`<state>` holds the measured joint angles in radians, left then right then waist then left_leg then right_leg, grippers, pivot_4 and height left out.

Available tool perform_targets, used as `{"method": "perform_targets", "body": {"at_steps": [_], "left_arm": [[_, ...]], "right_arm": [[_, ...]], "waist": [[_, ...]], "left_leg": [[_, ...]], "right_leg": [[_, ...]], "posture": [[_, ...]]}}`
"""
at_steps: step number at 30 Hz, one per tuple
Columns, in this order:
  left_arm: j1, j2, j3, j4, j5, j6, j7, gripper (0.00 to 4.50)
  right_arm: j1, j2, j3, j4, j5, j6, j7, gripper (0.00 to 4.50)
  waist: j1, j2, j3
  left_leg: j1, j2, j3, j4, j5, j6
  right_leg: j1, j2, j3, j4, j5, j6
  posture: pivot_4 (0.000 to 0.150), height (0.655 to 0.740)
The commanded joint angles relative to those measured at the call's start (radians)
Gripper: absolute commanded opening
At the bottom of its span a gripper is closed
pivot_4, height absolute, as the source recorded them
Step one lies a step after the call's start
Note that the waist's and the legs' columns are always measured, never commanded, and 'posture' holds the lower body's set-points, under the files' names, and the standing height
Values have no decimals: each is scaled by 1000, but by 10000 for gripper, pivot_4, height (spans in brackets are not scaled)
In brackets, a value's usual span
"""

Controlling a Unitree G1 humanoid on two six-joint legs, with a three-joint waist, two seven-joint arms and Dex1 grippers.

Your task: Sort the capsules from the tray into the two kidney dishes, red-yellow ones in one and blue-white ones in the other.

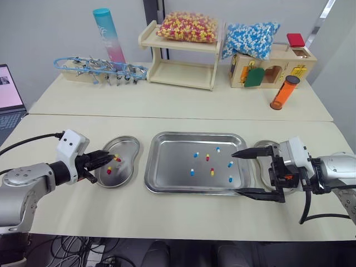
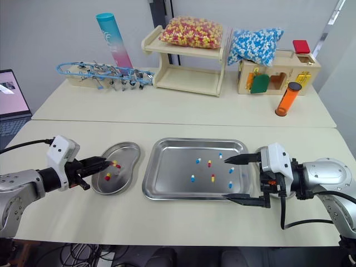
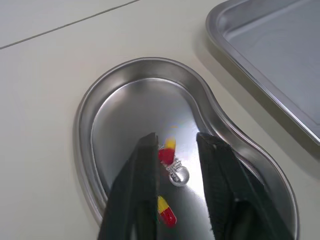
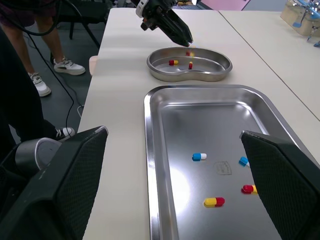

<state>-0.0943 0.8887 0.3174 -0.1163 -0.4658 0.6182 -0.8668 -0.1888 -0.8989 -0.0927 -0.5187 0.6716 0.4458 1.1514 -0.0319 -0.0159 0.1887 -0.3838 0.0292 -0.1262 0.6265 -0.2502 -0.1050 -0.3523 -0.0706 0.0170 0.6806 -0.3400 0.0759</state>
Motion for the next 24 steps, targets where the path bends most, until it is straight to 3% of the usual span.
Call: {"method": "perform_targets", "body": {"at_steps": [1,7,8,16,24], "left_arm": [[10,28,67,-33,-22,-7,-18,23827],[86,40,197,-85,-57,16,-28,43589],[113,44,233,-86,-57,12,-35,44805],[287,-10,441,-16,6,-177,-33,44805],[413,-77,478,78,39,-296,-33,44805]], "right_arm": [[1,-3,-16,-31,10,-4,-1,45000],[11,-4,-24,-17,-3,-23,9,45000],[11,-2,-27,-9,-12,-34,9,45000],[83,-43,-139,90,-107,-146,28,45000],[307,-195,-378,346,-238,-279,185,45000]], "waist": [[-1,0,0],[-1,0,0],[-1,0,0],[1,0,0],[4,-1,0]], "left_leg": [[0,0,0,0,0,0],[0,0,0,0,0,0],[0,0,0,0,0,0],[0,0,1,0,0,0],[1,0,1,0,0,0]], "right_leg": [[0,0,0,0,0,0],[0,0,0,0,0,0],[0,0,0,0,0,0],[0,0,1,0,0,0],[1,0,1,0,0,0]], "posture": [[1500,7400],[1500,7400],[1500,7400],[1500,7400],[1500,7400]]}}
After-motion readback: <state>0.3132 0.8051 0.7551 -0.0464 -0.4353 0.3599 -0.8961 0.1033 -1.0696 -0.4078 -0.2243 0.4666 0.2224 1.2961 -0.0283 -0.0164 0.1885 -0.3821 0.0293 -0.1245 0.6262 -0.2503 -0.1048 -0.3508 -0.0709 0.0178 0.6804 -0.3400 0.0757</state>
